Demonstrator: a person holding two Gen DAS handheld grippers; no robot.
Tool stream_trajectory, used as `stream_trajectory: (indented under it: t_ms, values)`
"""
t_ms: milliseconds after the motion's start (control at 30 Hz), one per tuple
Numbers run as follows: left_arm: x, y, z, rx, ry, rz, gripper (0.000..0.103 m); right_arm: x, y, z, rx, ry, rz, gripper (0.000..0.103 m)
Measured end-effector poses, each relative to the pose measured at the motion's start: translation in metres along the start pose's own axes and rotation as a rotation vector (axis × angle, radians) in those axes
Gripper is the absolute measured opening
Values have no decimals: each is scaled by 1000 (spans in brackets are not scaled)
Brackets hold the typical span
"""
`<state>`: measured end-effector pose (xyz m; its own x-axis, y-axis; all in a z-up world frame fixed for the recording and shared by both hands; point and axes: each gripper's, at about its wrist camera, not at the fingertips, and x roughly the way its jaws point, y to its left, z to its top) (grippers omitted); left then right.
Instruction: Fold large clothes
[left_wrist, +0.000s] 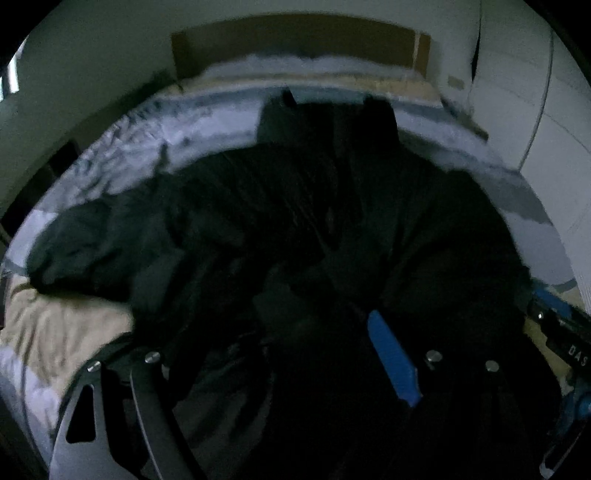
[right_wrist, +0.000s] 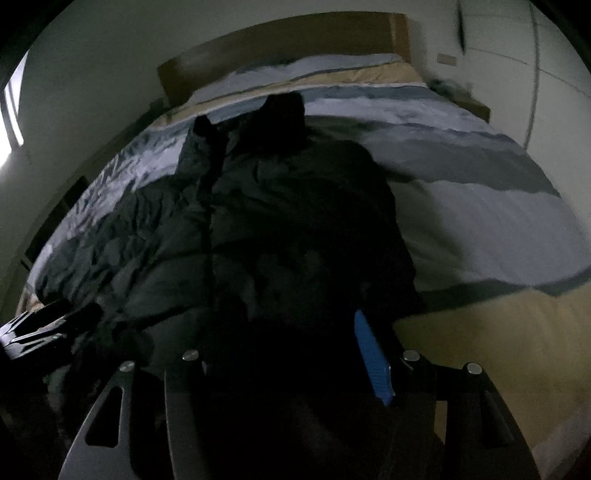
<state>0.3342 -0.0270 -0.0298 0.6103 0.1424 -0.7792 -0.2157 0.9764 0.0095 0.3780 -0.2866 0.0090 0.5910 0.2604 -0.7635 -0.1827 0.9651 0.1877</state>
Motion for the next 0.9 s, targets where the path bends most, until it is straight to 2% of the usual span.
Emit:
stream_trajectory:
  t_ms: [233,433,700,900]
  values:
    - [-94,20,-21,-15,-153,42,84,-77,22,-29,-3,-61,4,60]
    - [-164,43,-44,-38,-229,22,84,-127,34,-54,31,-98,-4,60]
    - [-229,72,-64,-56,-316,12,84,-176,52,-72,21,-143,-19,60]
    - [-252,92,-72,-78,-354,24,84,-196,66,-72,-1,-176,-14,60]
